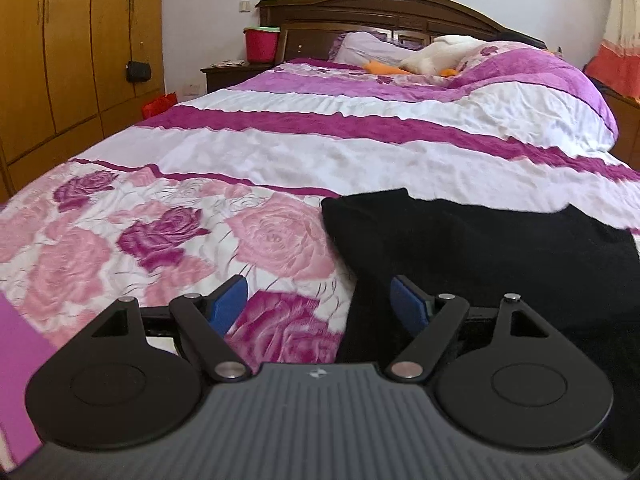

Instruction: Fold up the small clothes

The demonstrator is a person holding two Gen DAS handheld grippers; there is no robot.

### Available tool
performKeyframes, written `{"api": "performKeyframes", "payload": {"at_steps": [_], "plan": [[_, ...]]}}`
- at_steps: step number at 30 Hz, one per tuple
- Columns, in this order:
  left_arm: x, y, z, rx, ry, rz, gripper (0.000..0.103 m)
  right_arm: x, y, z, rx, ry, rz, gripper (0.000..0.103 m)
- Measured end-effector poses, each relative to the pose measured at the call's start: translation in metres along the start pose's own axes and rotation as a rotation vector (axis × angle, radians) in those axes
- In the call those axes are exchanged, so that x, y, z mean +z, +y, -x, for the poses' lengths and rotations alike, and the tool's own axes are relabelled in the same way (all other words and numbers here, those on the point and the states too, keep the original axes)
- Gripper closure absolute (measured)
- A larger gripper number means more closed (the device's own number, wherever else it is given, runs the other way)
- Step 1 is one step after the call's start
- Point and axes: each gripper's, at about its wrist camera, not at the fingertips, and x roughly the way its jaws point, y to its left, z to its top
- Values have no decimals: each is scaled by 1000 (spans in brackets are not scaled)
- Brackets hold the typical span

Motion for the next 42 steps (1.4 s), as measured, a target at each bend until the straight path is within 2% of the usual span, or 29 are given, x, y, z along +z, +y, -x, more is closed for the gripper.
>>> {"api": "performKeyframes", "payload": {"at_steps": [6,13,17,23,27,29,30,35,42], "plan": [[-17,12,49,-36,25,4,21,-17,14,39,21,13,40,65],[-48,21,90,-62,72,6,21,-46,27,72,-7,23,89,65],[-69,26,106,-118,120,26,21,-62,24,87,-17,28,66,65],[-106,27,124,-185,195,25,21,-86,17,107,-58,35,39,65],[-127,30,131,-222,243,29,21,-106,9,116,-55,66,11,64],[-136,32,133,-233,262,33,21,-115,4,118,-50,86,-6,57],[-139,32,134,-234,265,30,21,-118,2,119,-51,90,-11,54],[-144,31,137,-246,255,11,21,-131,-5,123,-60,114,-18,53],[-152,27,124,-373,283,38,21,-141,0,113,-23,141,-43,51]]}}
